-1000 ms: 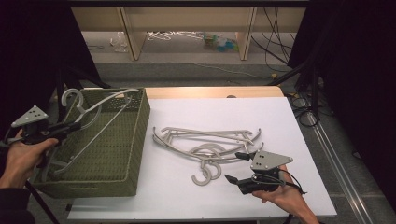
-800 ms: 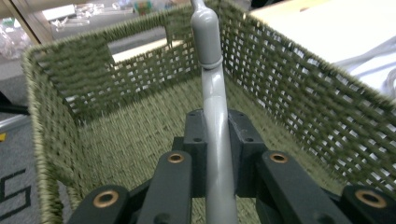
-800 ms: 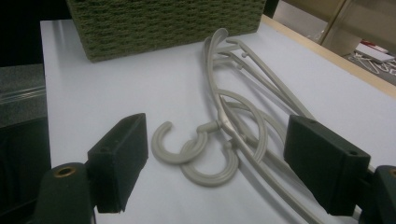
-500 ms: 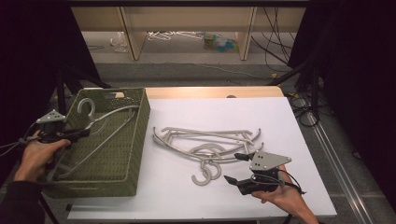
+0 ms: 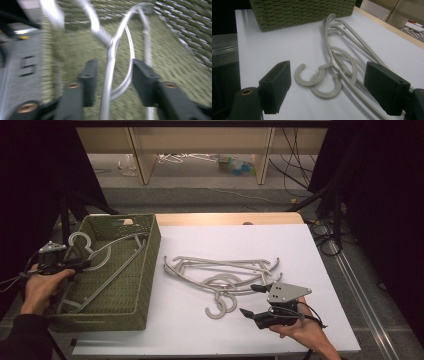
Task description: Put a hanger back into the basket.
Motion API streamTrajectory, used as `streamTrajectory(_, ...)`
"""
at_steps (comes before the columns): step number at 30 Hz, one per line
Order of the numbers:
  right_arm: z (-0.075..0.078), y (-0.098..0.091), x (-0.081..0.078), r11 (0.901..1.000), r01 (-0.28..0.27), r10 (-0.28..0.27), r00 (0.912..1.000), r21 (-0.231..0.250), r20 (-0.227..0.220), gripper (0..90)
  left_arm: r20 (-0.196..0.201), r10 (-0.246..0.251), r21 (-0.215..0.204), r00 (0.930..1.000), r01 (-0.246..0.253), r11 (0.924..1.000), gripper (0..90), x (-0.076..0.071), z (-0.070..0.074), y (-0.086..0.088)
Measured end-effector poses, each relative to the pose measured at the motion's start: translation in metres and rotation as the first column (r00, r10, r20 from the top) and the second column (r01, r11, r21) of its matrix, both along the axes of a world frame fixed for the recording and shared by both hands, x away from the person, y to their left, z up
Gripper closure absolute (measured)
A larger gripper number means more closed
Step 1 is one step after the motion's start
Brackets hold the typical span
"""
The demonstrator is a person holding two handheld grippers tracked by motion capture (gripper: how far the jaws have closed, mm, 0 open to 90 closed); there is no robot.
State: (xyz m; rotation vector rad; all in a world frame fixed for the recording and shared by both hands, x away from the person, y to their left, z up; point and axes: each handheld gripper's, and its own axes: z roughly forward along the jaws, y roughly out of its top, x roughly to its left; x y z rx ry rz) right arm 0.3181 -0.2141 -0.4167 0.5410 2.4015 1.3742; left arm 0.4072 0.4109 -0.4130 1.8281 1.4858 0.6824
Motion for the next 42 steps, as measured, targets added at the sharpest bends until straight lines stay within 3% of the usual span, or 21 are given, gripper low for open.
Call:
streamTrajectory(5, -0.001, 0.000, 0.000, 1.0000, 0.001, -0.001, 1.0000, 0.006, 0.001, 22.9, 0.081, 0.035, 0.001, 0.9961, -0.035, 0.9994, 43.9, -0.009, 0.011, -0.008)
streamTrajectory(6, -0.002, -0.001, 0.001, 0.9999, 0.004, -0.004, 1.0000, 0.012, 0.000, 22.8, 0.131, 0.035, -0.054, 0.9907, -0.028, 0.9981, 42.3, -0.017, 0.020, -0.012)
streamTrajectory(9, -0.003, -0.002, 0.002, 0.9999, 0.011, -0.011, 0.9999, 0.012, 0.000, 22.7, 0.174, 0.028, -0.058, 0.9843, -0.018, 0.9981, 39.0, -0.026, 0.027, -0.018)
streamTrajectory(12, -0.005, -0.003, 0.003, 0.9998, 0.014, -0.014, 0.9999, 0.016, -0.009, 22.5, 0.219, 0.000, -0.058, 0.9757, 0.013, 0.9983, 36.1, -0.039, 0.038, -0.026)
streamTrajectory(15, -0.006, -0.003, 0.004, 0.9997, 0.017, -0.017, 0.9998, 0.016, -0.012, 21.9, 0.274, -0.028, -0.126, 0.9615, 0.064, 0.9900, 33.3, -0.056, 0.055, -0.040)
streamTrajectory(16, -0.006, -0.003, 0.004, 0.9997, 0.017, -0.017, 0.9998, 0.016, -0.012, 21.9, 0.274, -0.028, -0.126, 0.9615, 0.064, 0.9900, 32.3, -0.056, 0.055, -0.040)
streamTrajectory(18, -0.006, -0.003, 0.003, 0.9995, 0.027, -0.026, 0.9996, 0.019, -0.006, 21.9, 0.315, -0.084, -0.150, 0.9453, 0.137, 0.9791, 31.5, -0.071, 0.064, -0.060)
streamTrajectory(19, -0.006, -0.003, 0.003, 0.9995, 0.025, -0.025, 0.9997, 0.021, -0.007, 21.9, 0.315, -0.084, -0.150, 0.9453, 0.137, 0.9791, 30.2, -0.071, 0.064, -0.060)
streamTrajectory(21, -0.007, -0.003, 0.004, 0.9992, 0.028, -0.028, 0.9996, 0.028, -0.005, 21.7, 0.337, -0.135, -0.133, 0.9318, 0.189, 0.9730, 28.5, -0.083, 0.065, -0.085)
streamTrajectory(24, -0.007, -0.004, 0.003, 0.9991, 0.033, -0.033, 0.9994, 0.025, -0.008, 21.7, 0.321, -0.180, -0.120, 0.9298, 0.228, 0.9661, 24.2, -0.087, 0.062, -0.102)
streamTrajectory(25, -0.008, -0.004, 0.004, 0.9988, 0.036, -0.035, 0.9994, 0.034, -0.001, 21.7, 0.330, -0.220, -0.124, 0.9181, 0.273, 0.9540, 24.8, -0.091, 0.059, -0.116)
streamTrajectory(26, -0.008, -0.004, 0.004, 0.9988, 0.036, -0.035, 0.9994, 0.034, -0.001, 21.7, 0.330, -0.220, -0.124, 0.9181, 0.273, 0.9540, 24.6, -0.091, 0.059, -0.116)
streamTrajectory(30, -0.005, -0.006, 0.005, 0.9975, 0.052, -0.052, 0.9986, 0.049, 0.004, 21.3, 0.358, -0.262, -0.127, 0.8962, 0.325, 0.9371, 23.7, -0.098, 0.056, -0.142)
streamTrajectory(33, -0.006, -0.007, 0.005, 0.9964, 0.068, -0.068, 0.9976, 0.050, 0.006, 21.0, 0.369, -0.313, -0.148, 0.8753, 0.388, 0.9098, 23.5, -0.106, 0.050, -0.165)
streamTrajectory(34, -0.006, -0.008, 0.005, 0.9963, 0.068, -0.068, 0.9977, 0.053, 0.003, 20.6, 0.369, -0.313, -0.148, 0.8753, 0.388, 0.9098, 23.4, -0.106, 0.050, -0.165)
streamTrajectory(35, -0.006, -0.008, 0.005, 0.9961, 0.068, -0.069, 0.9976, 0.056, 0.002, 20.5, 0.371, -0.336, -0.165, 0.8656, 0.418, 0.8936, 23.4, -0.111, 0.046, -0.176)
streamTrajectory(37, -0.007, -0.007, 0.006, 0.9957, 0.072, -0.072, 0.9974, 0.059, 0.006, 20.4, 0.367, -0.375, -0.153, 0.8513, 0.453, 0.8784, 23.4, -0.116, 0.042, -0.189)
streamTrajectory(38, -0.007, -0.007, 0.006, 0.9957, 0.072, -0.072, 0.9974, 0.059, 0.006, 20.4, 0.367, -0.375, -0.153, 0.8513, 0.453, 0.8784, 23.4, -0.116, 0.042, -0.189)
streamTrajectory(39, -0.007, -0.007, 0.006, 0.9963, 0.067, -0.067, 0.9977, 0.054, 0.000, 20.4, 0.374, -0.391, -0.135, 0.8413, 0.466, 0.8744, 23.2, -0.121, 0.038, -0.199)
streamTrajectory(40, -0.007, -0.007, 0.005, 0.9963, 0.067, -0.067, 0.9978, 0.053, -0.002, 20.4, 0.375, -0.398, -0.135, 0.8372, 0.474, 0.8702, 23.0, -0.123, 0.035, -0.203)
streamTrajectory(42, -0.008, -0.006, 0.005, 0.9961, 0.068, -0.068, 0.9977, 0.056, 0.000, 20.4, 0.372, -0.407, -0.138, 0.8342, 0.483, 0.8644, 22.9, -0.126, 0.031, -0.208)
